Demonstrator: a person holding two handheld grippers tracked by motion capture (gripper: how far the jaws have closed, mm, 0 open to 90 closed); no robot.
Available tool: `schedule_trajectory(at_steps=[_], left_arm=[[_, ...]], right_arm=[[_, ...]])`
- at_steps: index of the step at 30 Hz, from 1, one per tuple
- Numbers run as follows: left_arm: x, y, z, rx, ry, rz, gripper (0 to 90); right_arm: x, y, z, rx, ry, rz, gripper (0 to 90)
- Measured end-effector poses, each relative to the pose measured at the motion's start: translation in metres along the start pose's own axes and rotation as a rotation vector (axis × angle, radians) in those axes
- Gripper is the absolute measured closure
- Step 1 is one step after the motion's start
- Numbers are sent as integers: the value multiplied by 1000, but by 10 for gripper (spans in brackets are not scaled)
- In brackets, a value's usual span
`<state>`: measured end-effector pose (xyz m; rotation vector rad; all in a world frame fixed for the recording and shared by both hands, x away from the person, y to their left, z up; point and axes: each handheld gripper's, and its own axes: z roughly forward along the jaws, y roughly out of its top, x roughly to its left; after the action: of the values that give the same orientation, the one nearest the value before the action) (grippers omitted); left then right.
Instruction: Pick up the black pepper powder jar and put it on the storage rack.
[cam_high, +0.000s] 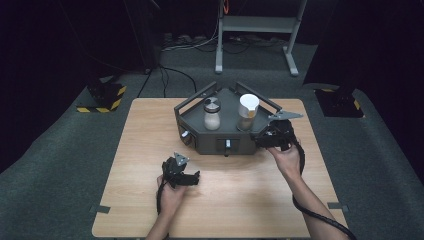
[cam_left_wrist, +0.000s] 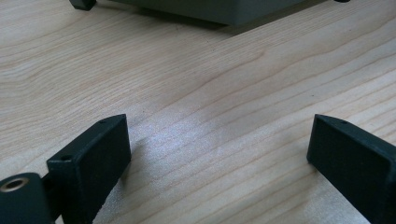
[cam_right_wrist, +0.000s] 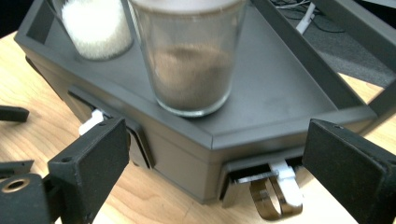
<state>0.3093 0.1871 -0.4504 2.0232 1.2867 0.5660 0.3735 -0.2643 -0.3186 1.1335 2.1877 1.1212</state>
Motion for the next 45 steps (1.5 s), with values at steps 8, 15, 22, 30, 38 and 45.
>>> schedule_trajectory(at_steps=[8,15,22,30,38,45], left_arm=[[0,0,0,0,0,0,61],[0,0,0,0,0,0,61],[0,0,0,0,0,0,61],[0,0,0,0,0,0,61],[0,0,0,0,0,0,61],[0,0,0,0,0,0,61]], right_arm=[[-2,-18,-5,-2,-10,3,68],[-2,-31,-6,5,-13,16,69],[-4,-42,-6,28,-23,39,75],[-6,-53,-4,53,-37,50,77],[-7,-67,-2,63,-42,71,78],[-7,-77,1,75,-33,70,81]])
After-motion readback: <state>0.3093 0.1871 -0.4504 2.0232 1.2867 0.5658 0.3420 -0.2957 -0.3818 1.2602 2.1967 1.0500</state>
